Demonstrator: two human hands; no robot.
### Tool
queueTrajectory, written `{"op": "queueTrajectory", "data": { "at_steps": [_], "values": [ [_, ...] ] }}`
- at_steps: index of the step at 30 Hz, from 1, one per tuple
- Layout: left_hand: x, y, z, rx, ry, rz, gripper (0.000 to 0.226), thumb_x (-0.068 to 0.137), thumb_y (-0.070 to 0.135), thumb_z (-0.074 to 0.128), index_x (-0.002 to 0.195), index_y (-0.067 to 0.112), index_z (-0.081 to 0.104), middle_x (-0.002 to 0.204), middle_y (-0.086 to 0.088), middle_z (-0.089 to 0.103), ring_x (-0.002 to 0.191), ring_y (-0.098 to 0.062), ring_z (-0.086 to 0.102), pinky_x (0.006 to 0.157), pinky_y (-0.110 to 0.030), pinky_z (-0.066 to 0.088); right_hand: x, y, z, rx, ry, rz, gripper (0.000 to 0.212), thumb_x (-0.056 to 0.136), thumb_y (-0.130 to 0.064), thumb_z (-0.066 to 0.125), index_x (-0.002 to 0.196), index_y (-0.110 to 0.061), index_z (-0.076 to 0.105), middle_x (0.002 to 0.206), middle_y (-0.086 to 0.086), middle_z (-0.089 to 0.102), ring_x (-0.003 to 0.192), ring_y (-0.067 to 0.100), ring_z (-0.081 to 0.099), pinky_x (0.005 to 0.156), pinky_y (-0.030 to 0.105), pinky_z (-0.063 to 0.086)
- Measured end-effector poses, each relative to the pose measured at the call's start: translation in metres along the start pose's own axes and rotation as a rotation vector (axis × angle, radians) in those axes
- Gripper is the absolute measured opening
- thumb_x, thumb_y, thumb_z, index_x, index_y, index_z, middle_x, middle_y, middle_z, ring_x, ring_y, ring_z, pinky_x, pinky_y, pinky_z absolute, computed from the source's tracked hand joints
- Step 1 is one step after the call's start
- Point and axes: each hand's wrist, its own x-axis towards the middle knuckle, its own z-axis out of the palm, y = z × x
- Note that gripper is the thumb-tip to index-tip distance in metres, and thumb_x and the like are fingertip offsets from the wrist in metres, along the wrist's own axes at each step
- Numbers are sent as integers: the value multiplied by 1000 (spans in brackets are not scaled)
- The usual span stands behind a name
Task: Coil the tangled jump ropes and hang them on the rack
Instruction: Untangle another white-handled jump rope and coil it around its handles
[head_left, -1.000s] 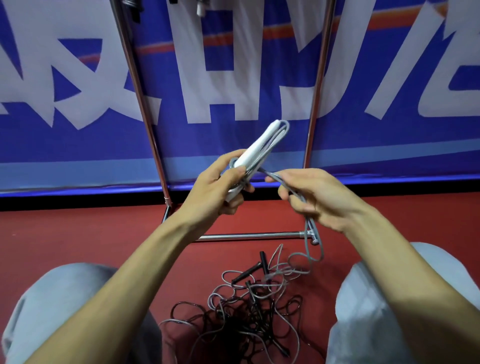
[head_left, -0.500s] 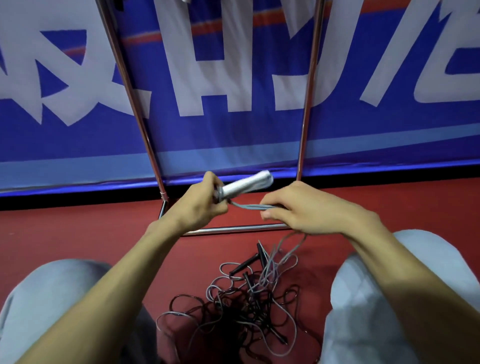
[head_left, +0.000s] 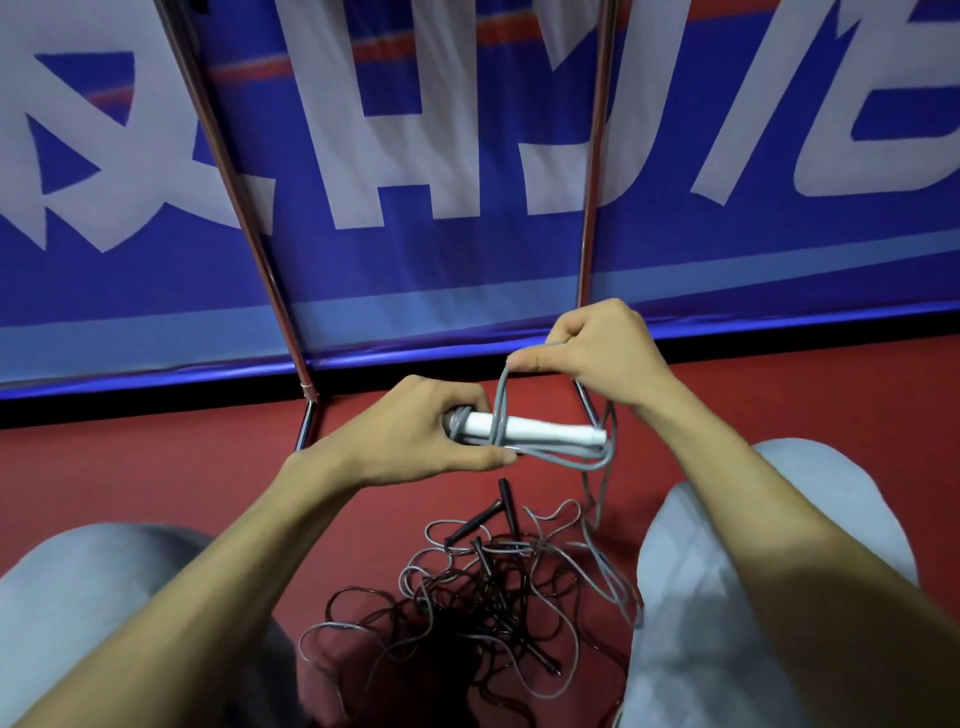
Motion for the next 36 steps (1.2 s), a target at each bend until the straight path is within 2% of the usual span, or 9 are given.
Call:
{"op": "queueTrajectory", "data": {
  "at_steps": [4,8,11,14,20,26,29,32,36],
  "values": [
    [-3,6,-12,-307,28,-48,28,73,40,63,83,14,60,66,-4,56,55,-8,41,53,-21,34,4,-1,3,430,-131,138,27,68,-25,84,65,-8,63,55,-3,56,50,8,46,47,20,37],
    [-1,12,-18,-730,136,-157,26,89,11,57,114,15,53,69,-8,64,51,-15,42,50,-25,31,4,-3,15,514,-105,101,16,80,-11,69,65,-15,64,64,11,45,53,15,31,49,25,20],
    [1,12,-21,-874,255,-186,47,97,9,46,135,37,42,68,-10,63,52,-18,40,49,-24,31,1,-8,19,528,-204,86,17,91,-22,62,78,-12,67,58,4,40,39,6,23,38,17,17],
    [2,10,-25,-932,336,-182,49,98,14,46,135,46,44,72,-13,60,58,-20,38,50,-25,29,-4,-11,18,461,-332,22,29,96,-28,54,87,-5,69,61,3,44,36,6,25,35,17,20],
    [7,-1,-18,-791,409,-300,10,98,16,51,100,11,60,73,-15,61,47,-17,37,47,-23,27,-14,-10,13,169,-608,-9,27,99,-23,49,87,-4,65,47,-2,45,40,17,54,38,22,42],
    [10,-24,-6,-423,379,-355,15,93,24,60,90,16,48,65,-1,59,47,-14,43,51,-26,36,-18,-6,9,-237,-817,-31,9,95,-19,55,92,-12,57,49,-4,59,53,21,69,52,25,49],
    [9,-32,-4,-112,349,-366,24,88,24,67,95,16,45,69,4,55,57,-13,47,54,-21,37,-17,-5,7,-342,-780,-171,6,94,-19,55,94,-16,60,63,4,64,54,20,65,54,27,50],
    [7,-38,0,104,273,-337,28,83,19,68,95,22,42,80,4,55,71,-23,53,62,-33,39,-18,-4,9,-398,-694,-368,10,93,-24,55,85,-22,61,71,8,66,61,24,64,65,38,54],
    [5,-38,5,357,46,-239,39,79,20,64,115,19,52,103,0,57,93,-29,57,74,-38,45,-18,-5,9,-427,-519,-464,15,94,-28,53,82,-28,62,70,-5,61,66,19,59,67,41,52]
  ]
}}
